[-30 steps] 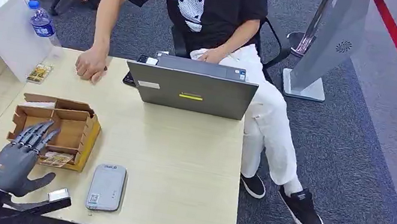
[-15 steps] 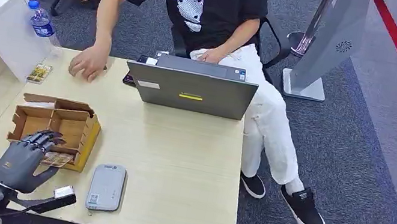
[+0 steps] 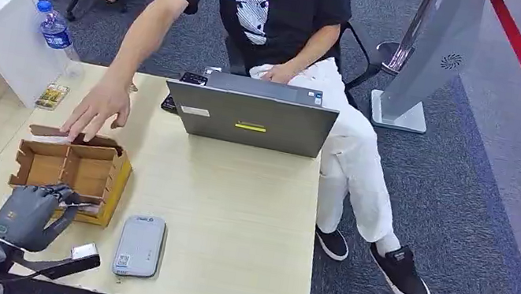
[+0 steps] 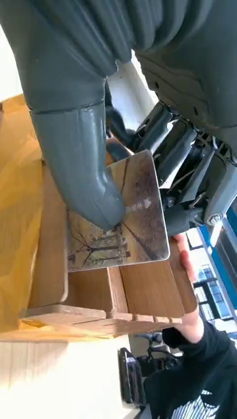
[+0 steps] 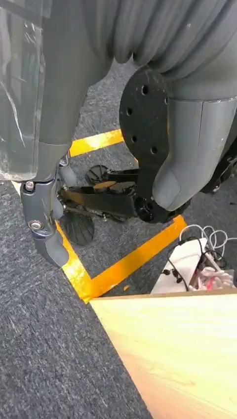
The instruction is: Pass the card to the sensor for recognition and then transmit it.
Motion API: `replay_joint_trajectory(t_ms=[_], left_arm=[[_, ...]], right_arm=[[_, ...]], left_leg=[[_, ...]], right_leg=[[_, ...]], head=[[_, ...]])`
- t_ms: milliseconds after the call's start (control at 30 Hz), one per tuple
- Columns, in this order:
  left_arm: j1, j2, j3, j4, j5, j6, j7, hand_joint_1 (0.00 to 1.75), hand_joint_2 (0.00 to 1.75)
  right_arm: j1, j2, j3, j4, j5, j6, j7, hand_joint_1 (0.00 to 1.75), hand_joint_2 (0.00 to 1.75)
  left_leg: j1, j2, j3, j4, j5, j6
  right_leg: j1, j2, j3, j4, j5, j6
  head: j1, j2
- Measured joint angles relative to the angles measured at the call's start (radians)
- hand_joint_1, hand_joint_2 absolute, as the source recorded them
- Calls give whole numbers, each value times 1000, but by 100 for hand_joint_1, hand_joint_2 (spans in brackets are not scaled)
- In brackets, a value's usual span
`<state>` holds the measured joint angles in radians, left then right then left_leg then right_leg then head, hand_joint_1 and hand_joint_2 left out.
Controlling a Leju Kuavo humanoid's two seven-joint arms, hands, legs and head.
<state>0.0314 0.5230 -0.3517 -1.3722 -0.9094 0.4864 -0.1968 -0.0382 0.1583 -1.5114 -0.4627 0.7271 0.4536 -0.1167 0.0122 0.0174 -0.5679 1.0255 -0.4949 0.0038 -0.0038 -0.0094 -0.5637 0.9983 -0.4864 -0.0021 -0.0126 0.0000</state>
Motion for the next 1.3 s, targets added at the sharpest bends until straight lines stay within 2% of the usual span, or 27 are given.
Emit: replay_joint_trajectory(t_ms=[333,533,767,967,1133,1300], left_arm=[[-1,0,0,0,0,0,0,175,175],[-18,0,0,-30,22,12,-29,175,175],[-158,6,0,-137,-7,-63,-19,175,175],[-302,6,-16,-144,-57,-122,19,175,175],[-366,5,-33,-144,-65,-134,30,175,175],[-383,6,-41,-144,-65,-135,36,175,175]], right_arm=[[-2,-1,0,4,0,0,0,0,175],[-2,-1,0,5,0,-2,-3,0,175],[-7,-1,9,5,-6,-6,-9,0,175],[-14,-7,26,16,-6,-22,-9,0,175],[-16,-10,33,25,-6,-26,-9,0,175],[-19,-11,35,30,-6,-35,-9,0,175]], left_leg=[[0,0,0,0,0,0],[0,0,0,0,0,0],[0,-1,0,1,2,0],[0,-1,0,1,2,0],[0,-1,0,1,2,1],[0,0,0,1,2,1]], right_leg=[[0,0,0,0,0,0],[0,-1,0,0,0,0],[0,-2,1,0,2,1],[0,-1,0,0,2,1],[0,-1,0,0,2,2],[0,0,0,0,2,2]], head=[[0,0],[0,0],[0,0],[1,0],[1,0],[1,0]])
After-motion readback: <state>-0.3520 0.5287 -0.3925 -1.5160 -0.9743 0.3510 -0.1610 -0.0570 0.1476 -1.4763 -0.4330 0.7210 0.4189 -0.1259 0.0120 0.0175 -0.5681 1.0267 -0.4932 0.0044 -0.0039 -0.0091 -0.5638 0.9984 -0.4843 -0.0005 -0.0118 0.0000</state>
